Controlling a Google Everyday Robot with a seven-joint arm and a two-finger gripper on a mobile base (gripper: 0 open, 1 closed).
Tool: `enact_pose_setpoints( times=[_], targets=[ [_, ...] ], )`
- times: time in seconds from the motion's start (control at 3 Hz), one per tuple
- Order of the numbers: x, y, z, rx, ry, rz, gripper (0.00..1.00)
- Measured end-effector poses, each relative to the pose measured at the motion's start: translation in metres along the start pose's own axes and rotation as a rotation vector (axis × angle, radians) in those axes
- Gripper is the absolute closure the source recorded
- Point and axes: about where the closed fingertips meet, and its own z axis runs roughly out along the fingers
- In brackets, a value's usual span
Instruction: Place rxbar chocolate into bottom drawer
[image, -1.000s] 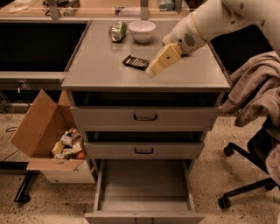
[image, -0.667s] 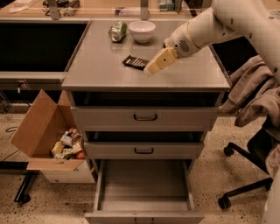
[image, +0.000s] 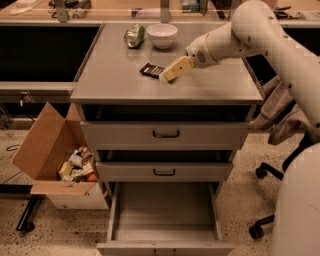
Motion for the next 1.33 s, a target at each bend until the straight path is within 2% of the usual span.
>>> enact_pose_setpoints(
  times=[0.33,1.33],
  targets=[
    [-0.004,-0.012,0.017,0.003,-0.04,0.019,0.0],
    [0.003,-0.018,0.069,-0.012,-0.011,0.056,0.0]
  ],
)
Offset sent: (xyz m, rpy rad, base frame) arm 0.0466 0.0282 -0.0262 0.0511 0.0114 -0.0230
